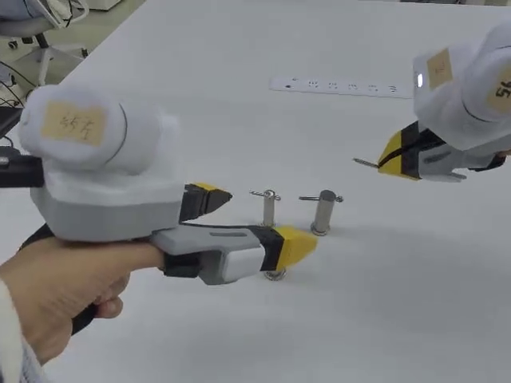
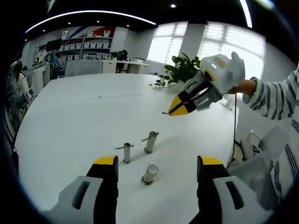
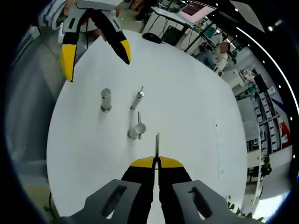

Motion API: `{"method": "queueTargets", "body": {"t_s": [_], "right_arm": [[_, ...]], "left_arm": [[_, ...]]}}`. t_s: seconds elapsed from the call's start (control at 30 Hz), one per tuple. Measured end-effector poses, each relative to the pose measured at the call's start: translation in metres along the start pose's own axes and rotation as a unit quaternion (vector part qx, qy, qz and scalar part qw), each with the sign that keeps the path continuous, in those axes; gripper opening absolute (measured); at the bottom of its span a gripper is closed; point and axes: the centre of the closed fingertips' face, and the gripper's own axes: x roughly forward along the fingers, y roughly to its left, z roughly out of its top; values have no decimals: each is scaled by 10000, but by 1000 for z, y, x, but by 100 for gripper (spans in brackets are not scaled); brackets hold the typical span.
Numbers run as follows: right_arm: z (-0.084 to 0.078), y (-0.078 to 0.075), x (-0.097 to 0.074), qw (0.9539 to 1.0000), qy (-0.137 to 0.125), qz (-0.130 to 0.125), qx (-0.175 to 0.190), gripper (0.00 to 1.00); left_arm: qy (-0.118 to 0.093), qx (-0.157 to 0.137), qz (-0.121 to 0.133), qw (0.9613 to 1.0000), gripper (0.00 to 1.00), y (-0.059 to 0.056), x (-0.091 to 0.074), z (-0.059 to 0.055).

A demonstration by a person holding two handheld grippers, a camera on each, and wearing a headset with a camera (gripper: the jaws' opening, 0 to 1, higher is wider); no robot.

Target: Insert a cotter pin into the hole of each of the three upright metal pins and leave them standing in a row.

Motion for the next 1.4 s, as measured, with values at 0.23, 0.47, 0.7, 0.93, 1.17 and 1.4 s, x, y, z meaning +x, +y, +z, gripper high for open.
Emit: {"method": "queueTargets", "body": {"t_s": [0.23, 0.47, 0.7, 0.93, 1.17, 1.4], "right_arm": [[17, 18, -9, 9998, -176, 11, 14, 2], [26, 32, -15, 9993, -355, -3, 114, 2], [30, 45, -19, 9985, -489, -43, 232, 2], [33, 49, -23, 9982, -538, -142, 232, 2], [35, 51, -24, 9978, -576, -181, 266, 2], [37, 51, -25, 9974, -618, -214, 304, 2]], "left_arm": [[24, 79, -179, 9998, 61, -6, 10, 9], [43, 40, -368, 9993, 53, -14, 22, 16], [90, -207, -678, 9974, 45, -23, 33, 21], [127, -546, -981, 9936, 33, -32, 43, 24], [244, -675, -1204, 9901, 20, -43, 48, 22], [330, -653, -1319, 9886, 11, -51, 49, 20]]}}
